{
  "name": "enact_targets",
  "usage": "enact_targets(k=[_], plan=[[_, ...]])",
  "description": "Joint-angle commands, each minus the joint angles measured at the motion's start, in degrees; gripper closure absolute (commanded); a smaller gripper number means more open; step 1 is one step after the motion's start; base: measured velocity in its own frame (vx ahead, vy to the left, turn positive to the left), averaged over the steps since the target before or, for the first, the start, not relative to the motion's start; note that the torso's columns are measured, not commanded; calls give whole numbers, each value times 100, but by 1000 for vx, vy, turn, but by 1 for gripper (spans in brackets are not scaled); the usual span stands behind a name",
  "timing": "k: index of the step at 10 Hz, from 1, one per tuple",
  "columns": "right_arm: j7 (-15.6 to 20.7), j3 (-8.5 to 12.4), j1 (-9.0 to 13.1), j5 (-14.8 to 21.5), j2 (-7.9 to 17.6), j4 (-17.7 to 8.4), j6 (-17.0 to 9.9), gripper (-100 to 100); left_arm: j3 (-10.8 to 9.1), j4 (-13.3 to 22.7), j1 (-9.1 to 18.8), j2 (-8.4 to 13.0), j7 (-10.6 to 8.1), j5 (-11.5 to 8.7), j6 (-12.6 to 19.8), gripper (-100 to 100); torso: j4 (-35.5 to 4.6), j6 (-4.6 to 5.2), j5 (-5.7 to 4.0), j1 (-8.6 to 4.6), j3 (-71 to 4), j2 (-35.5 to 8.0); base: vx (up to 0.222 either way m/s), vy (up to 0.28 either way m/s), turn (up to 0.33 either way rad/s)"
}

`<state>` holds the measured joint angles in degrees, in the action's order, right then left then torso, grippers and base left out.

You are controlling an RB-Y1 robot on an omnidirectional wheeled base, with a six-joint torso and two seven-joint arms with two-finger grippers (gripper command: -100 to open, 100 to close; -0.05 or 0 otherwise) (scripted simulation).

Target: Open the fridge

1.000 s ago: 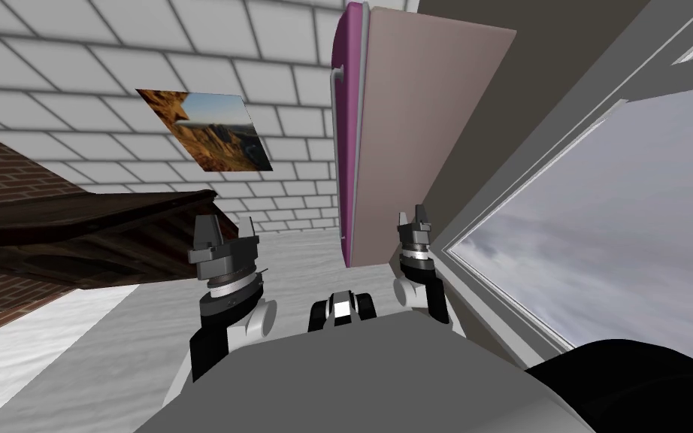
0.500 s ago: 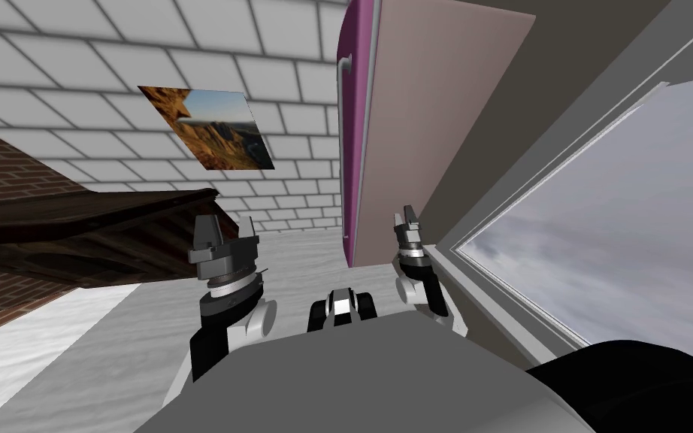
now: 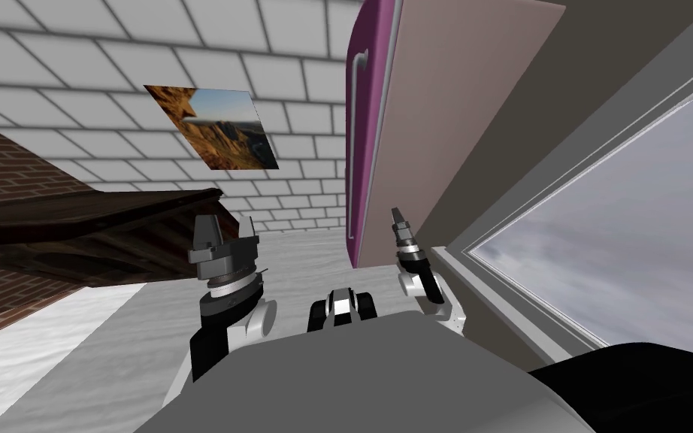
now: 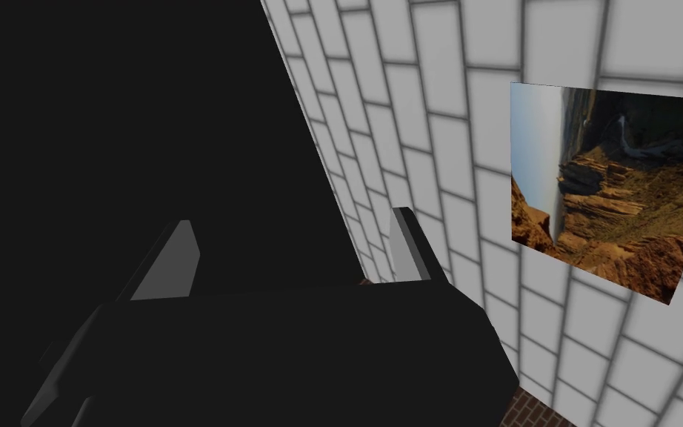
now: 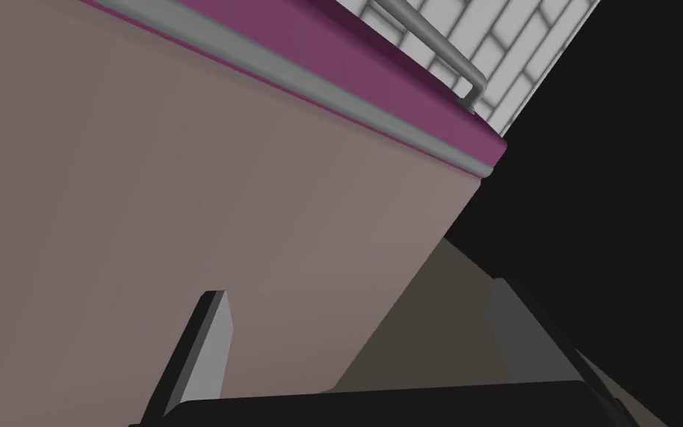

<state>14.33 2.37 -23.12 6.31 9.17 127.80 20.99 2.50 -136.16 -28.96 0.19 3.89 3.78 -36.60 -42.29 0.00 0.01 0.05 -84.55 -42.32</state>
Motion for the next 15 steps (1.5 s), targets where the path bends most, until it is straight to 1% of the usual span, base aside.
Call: enact_targets(k=[1,5,6,7,10,12,13,15], plan=[[378,157,270,367,306,-333,-232,-100,0,0,0,0,0,0,0,0,2,0,0,1,-3,6,58,148,18],[983,417,724,999,793,-904,-600,-100,0,0,0,0,0,0,0,0,1,1,-1,-4,-1,2,60,157,17],[998,417,724,999,793,-904,-600,-100,0,0,0,0,0,0,0,0,1,1,-1,-3,-1,2,37,115,5],[1162,486,845,1167,920,-1058,-698,-100,0,0,0,0,0,0,0,0,-1,1,-4,-18,3,-5,21,106,16],[1648,698,1218,1681,1307,-1539,-1001,-100,0,0,0,0,0,0,0,0,2,0,3,9,-4,6,42,160,19],[1982,840,1470,2027,1571,-1871,-1206,-100,0,0,0,0,0,0,0,0,4,0,0,0,-9,14,88,166,19],[2004,840,1470,2027,1571,-1871,-1206,-100,0,-1,-1,0,0,0,0,0,4,0,-2,-12,-10,15,64,103,7],[2338,981,1721,2369,1843,-2204,-1410,-100,-1,0,0,1,0,0,0,0,-3,1,-6,-21,7,-11,46,117,17]])
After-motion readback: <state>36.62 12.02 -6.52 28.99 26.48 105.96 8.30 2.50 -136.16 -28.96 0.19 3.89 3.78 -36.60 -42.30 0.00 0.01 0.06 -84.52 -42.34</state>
